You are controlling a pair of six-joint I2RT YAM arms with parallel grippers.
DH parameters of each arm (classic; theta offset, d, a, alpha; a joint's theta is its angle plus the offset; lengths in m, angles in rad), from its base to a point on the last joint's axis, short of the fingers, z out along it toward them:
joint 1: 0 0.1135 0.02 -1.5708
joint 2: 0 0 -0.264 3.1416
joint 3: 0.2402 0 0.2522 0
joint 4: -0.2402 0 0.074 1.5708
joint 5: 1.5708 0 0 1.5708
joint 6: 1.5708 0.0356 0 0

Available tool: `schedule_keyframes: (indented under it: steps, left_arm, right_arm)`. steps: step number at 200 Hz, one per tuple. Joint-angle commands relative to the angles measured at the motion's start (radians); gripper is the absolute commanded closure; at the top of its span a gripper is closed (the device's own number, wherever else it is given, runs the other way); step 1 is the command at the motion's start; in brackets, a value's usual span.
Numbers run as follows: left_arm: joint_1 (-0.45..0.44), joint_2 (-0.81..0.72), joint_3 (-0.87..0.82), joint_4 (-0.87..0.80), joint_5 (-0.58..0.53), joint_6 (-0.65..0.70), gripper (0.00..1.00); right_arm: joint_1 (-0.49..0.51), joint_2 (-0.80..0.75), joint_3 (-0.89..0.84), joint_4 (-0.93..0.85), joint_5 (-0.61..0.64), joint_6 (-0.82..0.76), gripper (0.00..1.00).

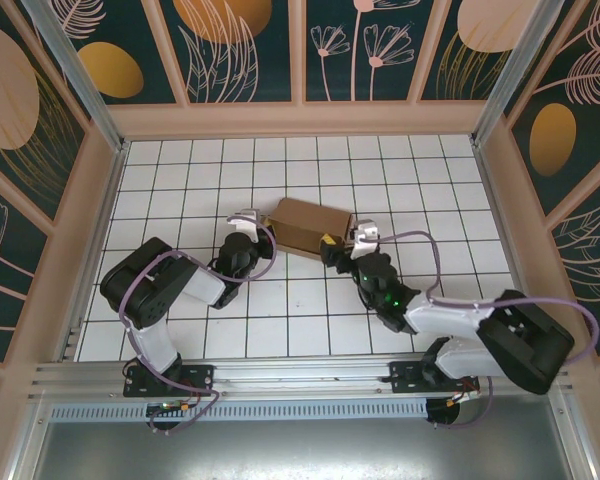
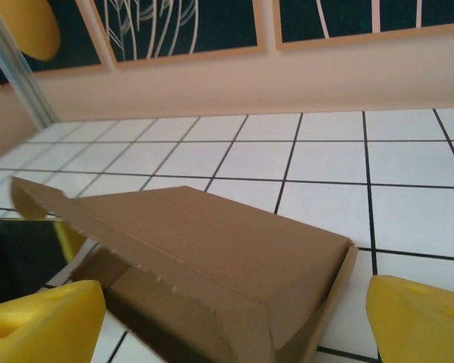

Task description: Fold the paper box

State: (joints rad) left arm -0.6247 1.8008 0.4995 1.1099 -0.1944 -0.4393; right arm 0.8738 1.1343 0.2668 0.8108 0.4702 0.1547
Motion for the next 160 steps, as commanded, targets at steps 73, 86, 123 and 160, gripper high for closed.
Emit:
schedule_keyframes:
  steps: [73, 86, 123, 160]
  left_arm:
    - [-0.008, 0.045, 0.034, -0.062, 0.017, -0.013, 0.95]
    - [-0.007, 0.042, 0.028, -0.056, 0.024, -0.015, 0.88]
    - [-0.008, 0.005, 0.001, -0.081, 0.029, -0.058, 0.72]
    - [-0.008, -0.08, -0.067, -0.083, 0.027, -0.088, 0.63]
  right_arm:
    - [-0.194, -0.208, 0.202, -0.455, -0.122, 0.279, 0.1]
    - [-0.208, -0.142, 0.267, -0.511, -0.127, 0.306, 0.1]
    - [-0.221, 0.019, 0.343, -0.506, -0.18, 0.333, 0.1]
    - [-0.238, 0.138, 0.393, -0.522, -0.217, 0.377, 0.1]
